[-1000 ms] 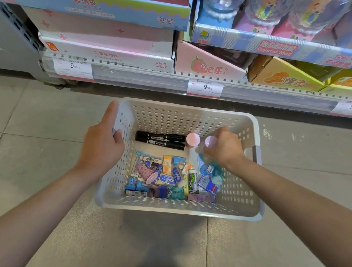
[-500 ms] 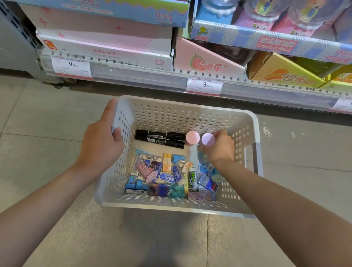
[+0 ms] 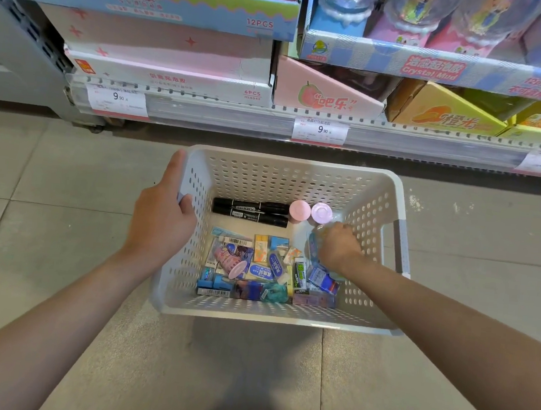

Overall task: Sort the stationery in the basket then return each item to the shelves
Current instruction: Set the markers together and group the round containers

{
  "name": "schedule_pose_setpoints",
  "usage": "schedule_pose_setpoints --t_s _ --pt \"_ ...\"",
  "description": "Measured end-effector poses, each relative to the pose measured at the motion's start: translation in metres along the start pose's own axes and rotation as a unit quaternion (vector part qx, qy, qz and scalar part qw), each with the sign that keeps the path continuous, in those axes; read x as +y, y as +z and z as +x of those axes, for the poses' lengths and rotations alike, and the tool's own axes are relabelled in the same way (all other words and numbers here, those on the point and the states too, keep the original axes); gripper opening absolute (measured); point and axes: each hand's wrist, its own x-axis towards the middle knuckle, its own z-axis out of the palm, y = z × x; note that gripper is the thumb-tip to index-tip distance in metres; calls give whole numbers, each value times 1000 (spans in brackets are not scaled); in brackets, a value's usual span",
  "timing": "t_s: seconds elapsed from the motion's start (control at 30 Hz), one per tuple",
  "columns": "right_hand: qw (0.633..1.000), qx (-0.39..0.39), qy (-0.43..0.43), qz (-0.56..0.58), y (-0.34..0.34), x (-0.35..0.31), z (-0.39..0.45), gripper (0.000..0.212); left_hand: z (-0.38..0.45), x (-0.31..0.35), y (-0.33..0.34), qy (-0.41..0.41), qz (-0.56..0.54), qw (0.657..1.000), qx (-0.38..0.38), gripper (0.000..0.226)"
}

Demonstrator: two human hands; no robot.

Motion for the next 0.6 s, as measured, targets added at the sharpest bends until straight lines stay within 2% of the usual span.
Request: schedule_pose_setpoints --t_s 0.1,0.2,0.43,0.5,0.6 --pt "993 -67 -57 -73 -14 -6 -4 35 -1 3 1 -3 3 1000 6 64" --pt "983 -115 -77 -123 -22 -10 -10 34 -1 4 1 2 3 1000 7 64" --pt "971 -97 -120 -185 -19 -4 -11 23 0 0 1 2 4 1000 6 65" --pt "961 -63 -138 -232 -17 -3 -11 30 0 0 1 3 2 1000 7 66" --pt "949 -73 -174 -253 -6 -4 -8 29 1 0 1 2 3 1000 5 66"
